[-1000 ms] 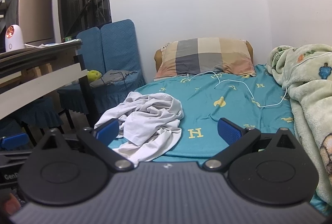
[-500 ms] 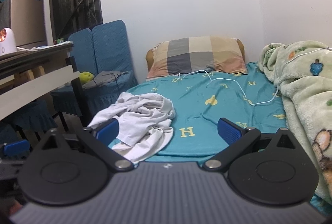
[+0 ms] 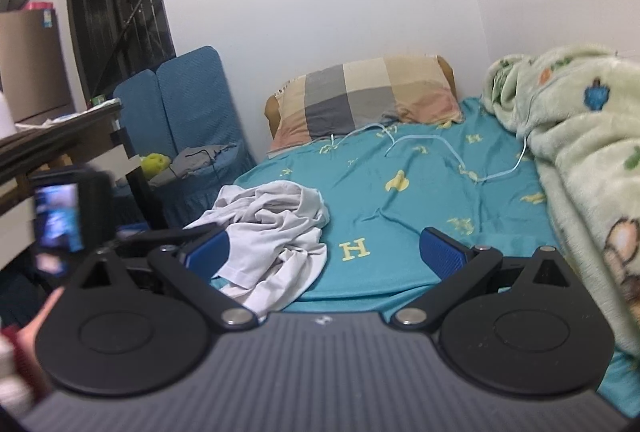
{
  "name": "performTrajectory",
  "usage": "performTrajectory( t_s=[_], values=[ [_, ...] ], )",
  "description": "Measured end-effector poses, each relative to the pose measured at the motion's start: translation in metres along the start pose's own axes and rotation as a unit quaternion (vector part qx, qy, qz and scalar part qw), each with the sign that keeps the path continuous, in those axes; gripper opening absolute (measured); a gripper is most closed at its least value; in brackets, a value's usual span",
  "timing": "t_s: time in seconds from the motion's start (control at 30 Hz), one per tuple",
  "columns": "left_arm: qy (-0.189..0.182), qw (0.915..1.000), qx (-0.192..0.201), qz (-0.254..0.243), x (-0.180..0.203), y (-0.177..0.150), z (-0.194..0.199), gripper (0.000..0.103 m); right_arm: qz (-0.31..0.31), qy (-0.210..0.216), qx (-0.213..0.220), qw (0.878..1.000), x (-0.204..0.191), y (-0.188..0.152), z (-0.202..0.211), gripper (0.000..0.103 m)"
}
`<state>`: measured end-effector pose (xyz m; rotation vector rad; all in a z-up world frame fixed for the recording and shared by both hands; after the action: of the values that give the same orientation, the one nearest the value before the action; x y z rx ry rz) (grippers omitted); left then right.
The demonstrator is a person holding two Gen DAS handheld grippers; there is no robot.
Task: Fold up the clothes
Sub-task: 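Grasp the white T-shirt with the left gripper while the right gripper grasps another edge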
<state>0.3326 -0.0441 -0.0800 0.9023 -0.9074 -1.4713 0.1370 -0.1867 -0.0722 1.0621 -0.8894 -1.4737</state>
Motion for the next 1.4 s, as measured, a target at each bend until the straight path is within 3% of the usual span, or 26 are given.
performTrajectory(
  t_s=[0.17, 0.37, 0.53, 0.57, 0.63, 0.73, 0.87, 1.03, 1.17, 1.27, 1.4],
  values=[
    [-0.003, 0.9998, 0.006, -0.016, 0.007, 0.013, -0.07, 0.098, -0.027, 0.016, -0.03, 0.999, 0.001, -0.015, -0.031, 0.103],
    [-0.01, 0.9995, 0.001, -0.031, 0.014, 0.016, -0.14, 0.078, -0.059, 0.035, -0.066, 0.995, 0.003, -0.033, -0.068, 0.103],
    [-0.03, 0.9979, -0.049, -0.031, 0.014, 0.003, -0.168, 0.026, -0.073, 0.038, -0.086, 0.993, 0.005, -0.043, -0.086, 0.103],
    [-0.034, 0.9978, -0.048, -0.032, 0.014, 0.003, -0.165, 0.021, -0.074, 0.038, -0.087, 0.993, 0.004, -0.044, -0.086, 0.103],
    [-0.038, 0.9982, -0.035, -0.03, 0.012, 0.008, -0.15, 0.011, -0.073, 0.038, -0.083, 0.993, 0.003, -0.042, -0.085, 0.103],
    [-0.056, 0.9983, -0.014, -0.012, 0.009, 0.022, -0.111, 0.008, -0.069, 0.034, -0.07, 0.995, 0.006, -0.035, -0.08, 0.103],
    [-0.102, 0.9944, 0.025, 0.016, 0.011, 0.043, -0.023, 0.007, -0.072, 0.029, -0.049, 0.996, 0.013, -0.023, -0.069, 0.103],
    [-0.16, 0.9808, 0.075, 0.082, 0.016, 0.058, 0.097, 0.007, -0.078, 0.038, -0.025, 0.996, 0.016, -0.01, -0.048, 0.103],
    [-0.183, 0.9669, 0.1, 0.147, -0.002, 0.055, 0.167, 0.007, -0.088, 0.053, -0.021, 0.994, 0.016, -0.008, -0.032, 0.103],
    [-0.185, 0.9626, 0.11, 0.165, -0.02, 0.041, 0.202, 0.007, -0.085, 0.071, -0.036, 0.993, 0.005, -0.015, -0.025, 0.103],
    [-0.188, 0.9545, 0.105, 0.207, -0.049, 0.02, 0.221, 0.007, -0.058, 0.09, -0.058, 0.993, -0.014, -0.027, -0.026, 0.103]
  ],
)
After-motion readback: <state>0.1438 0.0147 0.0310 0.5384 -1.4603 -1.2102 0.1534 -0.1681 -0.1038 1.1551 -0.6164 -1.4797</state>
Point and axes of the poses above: each gripper's, at about its wrist camera, not at the fingertips, and z roughly against the way its jaws point, x to its right, y to its top, the point moved 10 cm from there along -z, roughly the way its jaws point, and after that the axes turned 8 degrees about z, right-handed, at the moved point
